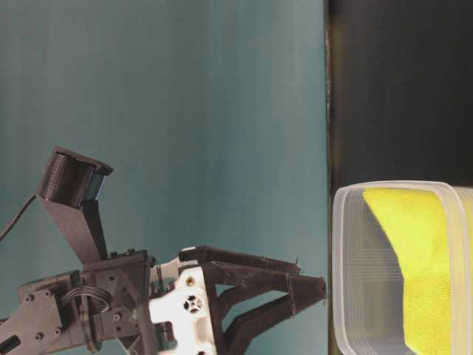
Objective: Place the yellow towel into the container with the left arm.
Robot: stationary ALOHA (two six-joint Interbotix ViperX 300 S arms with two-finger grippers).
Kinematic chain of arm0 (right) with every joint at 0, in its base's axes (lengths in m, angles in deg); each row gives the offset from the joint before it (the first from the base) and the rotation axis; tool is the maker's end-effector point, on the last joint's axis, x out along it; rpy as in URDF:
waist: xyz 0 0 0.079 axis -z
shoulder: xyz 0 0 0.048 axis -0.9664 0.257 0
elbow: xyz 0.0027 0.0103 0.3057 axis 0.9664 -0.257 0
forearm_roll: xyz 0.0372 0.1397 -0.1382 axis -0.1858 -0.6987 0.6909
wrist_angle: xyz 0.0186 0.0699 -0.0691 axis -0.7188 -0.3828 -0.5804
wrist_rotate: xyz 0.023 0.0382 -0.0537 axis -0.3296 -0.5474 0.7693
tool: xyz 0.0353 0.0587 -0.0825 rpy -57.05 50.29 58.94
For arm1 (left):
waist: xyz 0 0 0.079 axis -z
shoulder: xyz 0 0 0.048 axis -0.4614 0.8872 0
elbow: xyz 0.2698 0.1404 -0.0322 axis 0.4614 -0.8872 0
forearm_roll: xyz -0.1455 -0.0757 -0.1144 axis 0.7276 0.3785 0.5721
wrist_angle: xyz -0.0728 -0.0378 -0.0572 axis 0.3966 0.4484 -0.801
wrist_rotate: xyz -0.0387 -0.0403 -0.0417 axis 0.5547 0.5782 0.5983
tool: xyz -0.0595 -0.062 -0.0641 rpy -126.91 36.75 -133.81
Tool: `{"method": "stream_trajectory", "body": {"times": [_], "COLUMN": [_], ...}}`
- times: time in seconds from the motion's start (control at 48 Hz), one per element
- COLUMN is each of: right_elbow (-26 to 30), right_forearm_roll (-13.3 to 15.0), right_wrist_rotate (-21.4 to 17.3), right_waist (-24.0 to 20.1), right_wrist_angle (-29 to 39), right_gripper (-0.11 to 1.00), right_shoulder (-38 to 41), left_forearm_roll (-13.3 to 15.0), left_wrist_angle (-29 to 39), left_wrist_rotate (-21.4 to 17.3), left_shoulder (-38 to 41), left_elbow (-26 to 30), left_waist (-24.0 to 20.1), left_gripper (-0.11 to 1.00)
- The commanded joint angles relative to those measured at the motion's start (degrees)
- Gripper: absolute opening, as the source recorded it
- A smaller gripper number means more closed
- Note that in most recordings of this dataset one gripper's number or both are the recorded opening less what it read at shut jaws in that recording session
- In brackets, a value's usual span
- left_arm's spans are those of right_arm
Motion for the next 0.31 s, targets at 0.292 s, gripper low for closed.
{"method": "stream_trajectory", "body": {"times": [0.292], "right_elbow": [0.5], "right_forearm_roll": [0.1], "right_wrist_rotate": [0.4], "right_waist": [0.1], "right_wrist_angle": [1.2], "right_gripper": [0.80], "right_shoulder": [-1.7], "left_forearm_roll": [-0.2], "left_wrist_angle": [-5.9], "left_wrist_rotate": [3.1], "left_shoulder": [-17.0], "left_elbow": [-2.5], "left_waist": [1.0], "left_gripper": [0.80]}}
